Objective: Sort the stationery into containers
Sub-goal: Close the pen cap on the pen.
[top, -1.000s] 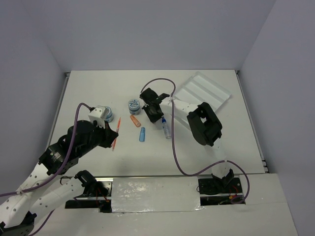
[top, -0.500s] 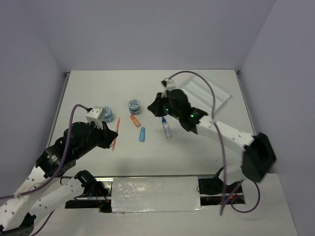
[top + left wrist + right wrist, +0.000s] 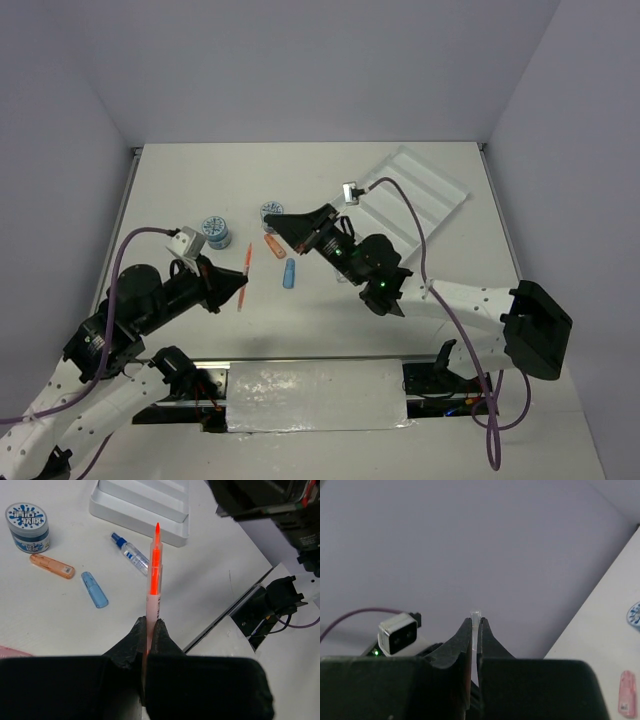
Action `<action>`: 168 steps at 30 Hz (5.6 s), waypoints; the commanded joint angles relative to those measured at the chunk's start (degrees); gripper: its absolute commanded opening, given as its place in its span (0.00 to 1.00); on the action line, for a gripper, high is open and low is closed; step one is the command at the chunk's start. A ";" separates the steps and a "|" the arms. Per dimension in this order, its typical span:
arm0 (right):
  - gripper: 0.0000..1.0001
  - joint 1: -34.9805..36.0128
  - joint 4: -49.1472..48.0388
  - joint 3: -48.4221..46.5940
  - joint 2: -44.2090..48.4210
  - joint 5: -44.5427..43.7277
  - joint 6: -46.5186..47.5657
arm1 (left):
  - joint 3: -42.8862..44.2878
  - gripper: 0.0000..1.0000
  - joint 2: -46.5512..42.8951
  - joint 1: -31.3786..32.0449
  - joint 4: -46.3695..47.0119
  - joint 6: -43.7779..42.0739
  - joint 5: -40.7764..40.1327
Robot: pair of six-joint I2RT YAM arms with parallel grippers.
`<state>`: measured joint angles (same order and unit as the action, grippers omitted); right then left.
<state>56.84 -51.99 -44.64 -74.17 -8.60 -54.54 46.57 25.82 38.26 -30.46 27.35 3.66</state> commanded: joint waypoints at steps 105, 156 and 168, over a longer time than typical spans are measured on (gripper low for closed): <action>0.00 4.69 3.64 -2.64 -2.21 -0.98 13.06 | -0.69 0.03 0.10 -0.56 2.42 0.51 1.26; 0.00 3.54 3.47 -4.58 -2.82 2.98 13.41 | -0.51 0.03 1.33 -0.56 1.89 0.95 -0.06; 0.00 3.54 2.50 -3.78 -4.58 3.42 12.18 | -0.42 0.03 1.25 -0.56 1.72 1.03 -0.23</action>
<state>60.58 -47.09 -47.35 -78.48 -5.32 -42.52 45.95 26.89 38.00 -30.46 27.42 3.84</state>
